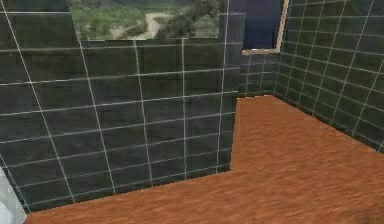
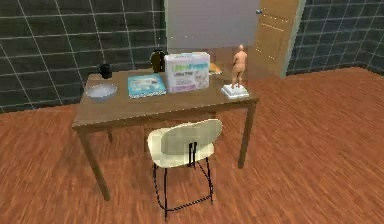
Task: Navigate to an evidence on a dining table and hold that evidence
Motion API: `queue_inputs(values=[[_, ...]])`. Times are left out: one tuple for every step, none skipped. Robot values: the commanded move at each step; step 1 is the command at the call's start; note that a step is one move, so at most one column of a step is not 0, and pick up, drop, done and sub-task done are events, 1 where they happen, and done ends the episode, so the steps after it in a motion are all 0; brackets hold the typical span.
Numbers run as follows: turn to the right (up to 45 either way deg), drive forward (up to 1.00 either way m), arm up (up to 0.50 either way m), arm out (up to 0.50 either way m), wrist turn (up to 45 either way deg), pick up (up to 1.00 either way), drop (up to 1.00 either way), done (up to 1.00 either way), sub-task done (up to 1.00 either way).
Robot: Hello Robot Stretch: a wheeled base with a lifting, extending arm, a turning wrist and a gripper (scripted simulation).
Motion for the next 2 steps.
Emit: queue_inputs(values=[[21.0, 0.00, 0.00, 0.00, 0.0, 0.00, 0.00, 0.00, 0.00], [0.0, 0.45, 0.00, 0.00, 0.0, 0.00, 0.00, 0.00, 0.00]])
